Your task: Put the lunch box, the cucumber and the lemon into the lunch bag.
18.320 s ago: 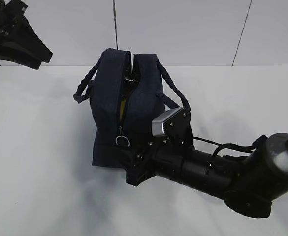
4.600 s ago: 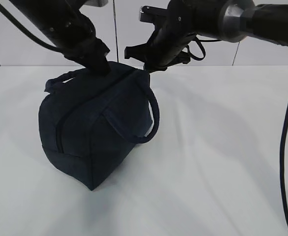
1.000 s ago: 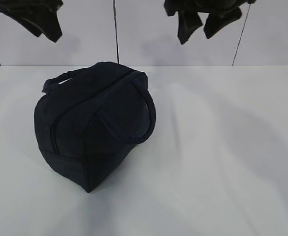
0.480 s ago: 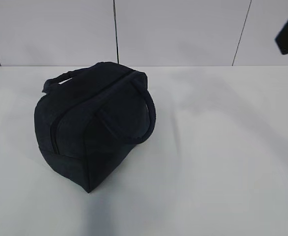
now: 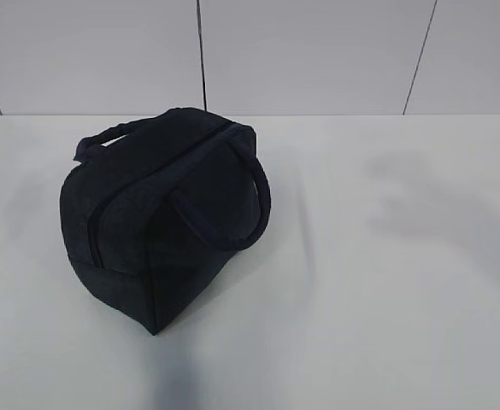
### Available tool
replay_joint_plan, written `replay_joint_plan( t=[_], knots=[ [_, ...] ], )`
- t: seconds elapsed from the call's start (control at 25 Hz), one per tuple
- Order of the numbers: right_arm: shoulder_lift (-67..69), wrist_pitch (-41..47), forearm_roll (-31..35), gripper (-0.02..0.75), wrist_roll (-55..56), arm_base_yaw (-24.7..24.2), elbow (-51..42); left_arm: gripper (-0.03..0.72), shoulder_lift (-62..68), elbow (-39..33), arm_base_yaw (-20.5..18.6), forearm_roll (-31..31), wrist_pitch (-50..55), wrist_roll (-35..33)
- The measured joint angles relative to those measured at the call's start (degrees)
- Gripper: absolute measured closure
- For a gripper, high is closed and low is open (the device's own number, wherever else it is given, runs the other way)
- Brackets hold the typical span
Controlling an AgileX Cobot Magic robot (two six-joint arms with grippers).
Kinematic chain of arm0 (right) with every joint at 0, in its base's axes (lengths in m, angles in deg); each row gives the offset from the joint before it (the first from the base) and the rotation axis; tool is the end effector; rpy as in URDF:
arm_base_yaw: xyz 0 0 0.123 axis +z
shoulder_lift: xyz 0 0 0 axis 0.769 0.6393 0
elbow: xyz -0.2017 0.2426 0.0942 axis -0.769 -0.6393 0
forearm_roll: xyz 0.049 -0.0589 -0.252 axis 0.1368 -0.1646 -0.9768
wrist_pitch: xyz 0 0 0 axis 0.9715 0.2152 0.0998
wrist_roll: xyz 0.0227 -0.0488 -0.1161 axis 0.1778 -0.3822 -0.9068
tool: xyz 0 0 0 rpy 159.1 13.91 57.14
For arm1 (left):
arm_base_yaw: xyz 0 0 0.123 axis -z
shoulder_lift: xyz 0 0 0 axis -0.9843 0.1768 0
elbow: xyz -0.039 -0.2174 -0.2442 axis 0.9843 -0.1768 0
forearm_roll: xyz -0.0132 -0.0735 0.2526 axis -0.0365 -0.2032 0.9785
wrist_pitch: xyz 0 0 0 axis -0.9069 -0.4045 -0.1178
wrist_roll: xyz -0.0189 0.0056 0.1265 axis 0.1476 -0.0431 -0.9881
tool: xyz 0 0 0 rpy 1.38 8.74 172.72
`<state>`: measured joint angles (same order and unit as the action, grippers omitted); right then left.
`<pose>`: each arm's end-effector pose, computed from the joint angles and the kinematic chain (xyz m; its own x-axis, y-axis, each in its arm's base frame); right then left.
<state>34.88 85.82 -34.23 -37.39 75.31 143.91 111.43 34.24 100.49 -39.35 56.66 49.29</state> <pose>0.1002 0.0317 0.4517 -0.6072 -0.2415 -0.7570 -0.3248 0.9449 -0.0410 0.1551 -0.0689 0.4526 -0.6246 0.3883 -0.6776 0.4944 0.8683 0.0419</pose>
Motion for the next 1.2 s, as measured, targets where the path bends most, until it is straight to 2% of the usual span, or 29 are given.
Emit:
replay_joint_plan(
  t=[0.32,0.8,1.08,1.2],
  knots=[
    [-13.0,0.4,-0.4,0.302,0.0,0.0,-4.4,0.463,-13.7,-10.7,0.0,0.1,0.1,0.0],
    [-30.2,0.5,2.1,0.302,0.4,0.0,-20.9,0.463,-39.3,-29.8,0.0,-0.8,0.3,0.1],
    [-40.3,0.6,2.1,0.302,-0.1,0.0,-31.1,0.463,-55.3,-35.6,0.0,-2.4,0.0,0.1],
    [-44.2,0.7,2.3,0.302,-0.1,0.0,-34.4,0.463,-56.2,-36.5,0.0,-2.9,0.2,0.1]
  ],
)
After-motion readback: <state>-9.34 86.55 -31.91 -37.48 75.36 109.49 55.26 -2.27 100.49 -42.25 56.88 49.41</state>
